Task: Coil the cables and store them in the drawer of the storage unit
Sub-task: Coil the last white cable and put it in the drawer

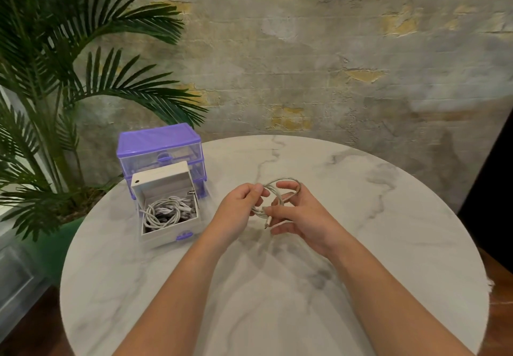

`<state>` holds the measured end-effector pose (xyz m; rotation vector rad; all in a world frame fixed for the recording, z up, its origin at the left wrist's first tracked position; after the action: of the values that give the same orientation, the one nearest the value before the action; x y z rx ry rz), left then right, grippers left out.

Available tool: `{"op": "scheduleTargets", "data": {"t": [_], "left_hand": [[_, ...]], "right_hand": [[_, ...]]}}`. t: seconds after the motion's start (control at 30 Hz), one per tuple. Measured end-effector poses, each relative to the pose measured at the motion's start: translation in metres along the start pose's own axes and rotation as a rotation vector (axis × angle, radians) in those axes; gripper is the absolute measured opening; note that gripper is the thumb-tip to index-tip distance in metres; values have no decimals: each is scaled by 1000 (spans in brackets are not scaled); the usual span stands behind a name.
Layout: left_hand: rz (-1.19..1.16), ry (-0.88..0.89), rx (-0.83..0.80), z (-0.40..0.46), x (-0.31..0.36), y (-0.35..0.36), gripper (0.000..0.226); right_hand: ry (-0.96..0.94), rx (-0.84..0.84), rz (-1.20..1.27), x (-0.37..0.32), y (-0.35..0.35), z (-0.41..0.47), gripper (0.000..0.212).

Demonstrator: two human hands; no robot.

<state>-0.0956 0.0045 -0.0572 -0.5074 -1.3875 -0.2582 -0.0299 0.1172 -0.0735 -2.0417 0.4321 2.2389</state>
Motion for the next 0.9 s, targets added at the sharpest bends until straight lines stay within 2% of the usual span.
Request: {"op": "scheduleTargets", "data": {"t": [0.27,0.43,0.63,0.77,0.9], "left_hand": [[-502,-199,33,2,-13,1,26],[-738,-256,97,3,-13,-6,24],[-792,-199,210,4,-8,-27,23],[-723,-152,208,3,-6,-26,24],[-660,-166,147,3,-5,-24,23]], "right_hand": [[31,38,-15,1,-3,1,70],[138,-65,-62,6,1,-3,60],[204,-217,-335,14,2,-7,27],[183,-240,-443,10,0,-8,28],[173,-241,-381,13,2,-7,29]]}}
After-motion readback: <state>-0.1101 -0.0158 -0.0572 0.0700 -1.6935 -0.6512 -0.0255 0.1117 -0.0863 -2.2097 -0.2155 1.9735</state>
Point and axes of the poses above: each hand's wrist, its own z-axis towards the middle knuckle, its own y-axis out of the palm, x = y × z, the point moved 7 cm from there along z, towards the middle knuckle, and after that the axes turned 4 degrees about -y, right-handed, at the moved point
